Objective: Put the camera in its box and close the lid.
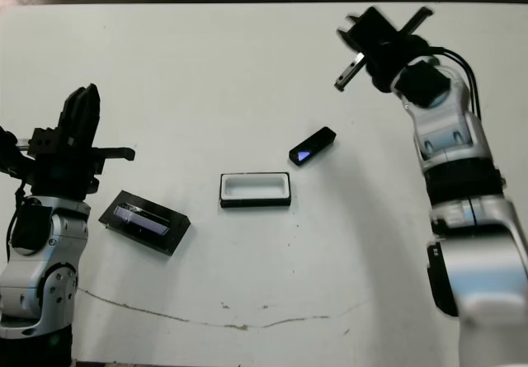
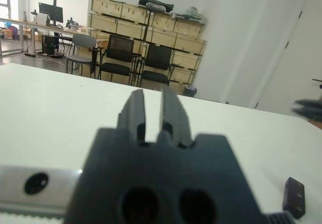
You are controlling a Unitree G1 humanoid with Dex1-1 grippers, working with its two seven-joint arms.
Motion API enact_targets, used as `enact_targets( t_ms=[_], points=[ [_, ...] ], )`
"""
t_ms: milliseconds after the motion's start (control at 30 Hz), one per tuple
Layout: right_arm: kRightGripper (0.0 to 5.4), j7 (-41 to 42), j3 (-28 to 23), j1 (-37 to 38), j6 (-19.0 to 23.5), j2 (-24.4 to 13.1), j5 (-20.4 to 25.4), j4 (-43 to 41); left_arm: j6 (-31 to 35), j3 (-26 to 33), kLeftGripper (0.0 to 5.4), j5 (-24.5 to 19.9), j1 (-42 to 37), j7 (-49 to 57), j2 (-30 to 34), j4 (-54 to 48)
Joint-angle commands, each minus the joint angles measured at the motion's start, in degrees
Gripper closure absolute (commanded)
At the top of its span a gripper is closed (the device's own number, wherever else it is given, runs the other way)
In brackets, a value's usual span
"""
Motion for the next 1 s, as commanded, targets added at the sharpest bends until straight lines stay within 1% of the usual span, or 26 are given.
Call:
enact_targets(
  t_ms=[33, 100, 200, 333, 500, 600, 733, 900, 1000],
  points=[
    [5.4, 4.02, 3.63, -3.9, 0.33, 1.82, -2.74, 8.01, 1.14, -0.19, 5.39, 0.19, 1.27, 0.25, 0.37, -0.14],
    [5.4, 6.17, 4.71, -5.9, 0.59, 2.96, -3.33, 12.28, 0.91, -0.36, 5.39, 0.37, 1.43, 0.26, 0.28, -0.17],
    [5.4, 8.02, 6.56, -7.72, 1.64, 4.68, -4.94, 16.48, 0.68, -0.65, 5.39, 0.78, 1.59, 0.33, 0.25, -0.15],
    [5.4, 9.59, 8.15, -8.01, 2.44, 6.79, -6.33, 19.05, 1.1, -0.89, 5.39, 0.47, 1.8, 0.68, -0.11, -0.39],
    [5.4, 13.75, 9.43, -7.59, 2.6, 7.93, -6.93, 19.93, 0.95, -1.18, 5.39, 0.59, 2.15, 1.01, -0.33, -0.68],
    [5.4, 15.45, 9.95, -7.16, 2.27, 7.92, -7.24, 20.2, 0.54, -1.14, 5.39, 0.6, 2.24, 1.05, -0.44, -0.39],
    [5.4, 17.05, 10.46, -6.41, 0.64, 7.21, -7.39, 20.3, 0.3, -1.02, 5.39, 0.33, 2.1, 1.06, -0.76, 0.17],
    [5.4, 18.52, 11.64, -4.67, 0.33, 6.34, -8.51, 20.13, -0.11, -1.26, 5.39, 0.7, 2.14, 0.91, -0.79, 0.41],
    [5.4, 21.4, 11.75, -3.71, -1.54, 5.18, -8.01, 19.86, 0.05, -1.23, 5.39, 0.67, 2.22, 0.87, -0.62, 0.14]
  ],
)
